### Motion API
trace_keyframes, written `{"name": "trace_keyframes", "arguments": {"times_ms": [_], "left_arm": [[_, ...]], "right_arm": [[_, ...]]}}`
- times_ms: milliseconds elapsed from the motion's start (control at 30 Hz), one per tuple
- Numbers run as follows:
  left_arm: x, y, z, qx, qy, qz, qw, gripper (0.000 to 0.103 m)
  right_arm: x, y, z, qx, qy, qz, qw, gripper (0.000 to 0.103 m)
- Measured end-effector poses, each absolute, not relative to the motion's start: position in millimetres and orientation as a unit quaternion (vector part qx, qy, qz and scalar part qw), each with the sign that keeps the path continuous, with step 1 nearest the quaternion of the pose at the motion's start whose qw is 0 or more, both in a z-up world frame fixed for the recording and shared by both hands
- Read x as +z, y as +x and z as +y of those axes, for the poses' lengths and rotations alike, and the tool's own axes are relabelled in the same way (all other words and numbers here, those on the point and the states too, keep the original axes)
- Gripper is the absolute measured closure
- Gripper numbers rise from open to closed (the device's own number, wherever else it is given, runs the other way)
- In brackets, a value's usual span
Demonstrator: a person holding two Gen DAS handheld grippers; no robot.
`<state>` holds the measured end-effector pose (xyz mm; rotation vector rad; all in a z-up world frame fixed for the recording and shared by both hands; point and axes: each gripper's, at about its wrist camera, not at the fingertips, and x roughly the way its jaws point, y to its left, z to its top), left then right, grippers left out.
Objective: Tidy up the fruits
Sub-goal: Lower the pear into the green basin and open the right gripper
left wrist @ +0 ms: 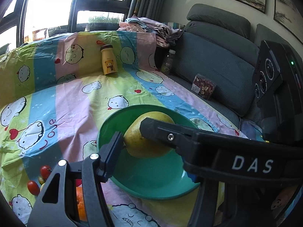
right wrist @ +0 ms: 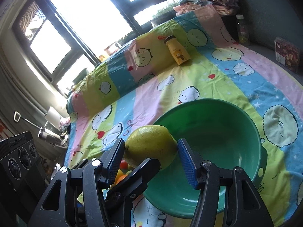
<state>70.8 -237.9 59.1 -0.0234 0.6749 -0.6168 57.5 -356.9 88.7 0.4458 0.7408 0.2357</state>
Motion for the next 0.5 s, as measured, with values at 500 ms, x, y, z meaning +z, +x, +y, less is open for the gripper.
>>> {"name": "trace_keyframes", "arguments": {"times_ms": [500], "left_arm": [[30.3, 94.9, -262.6, -0.326, -0.033, 0.396, 0.858, 0.045]], "right_arm": [[67.1, 67.1, -384.0, 0.067, 0.22, 0.395, 0.889, 0.042]]}}
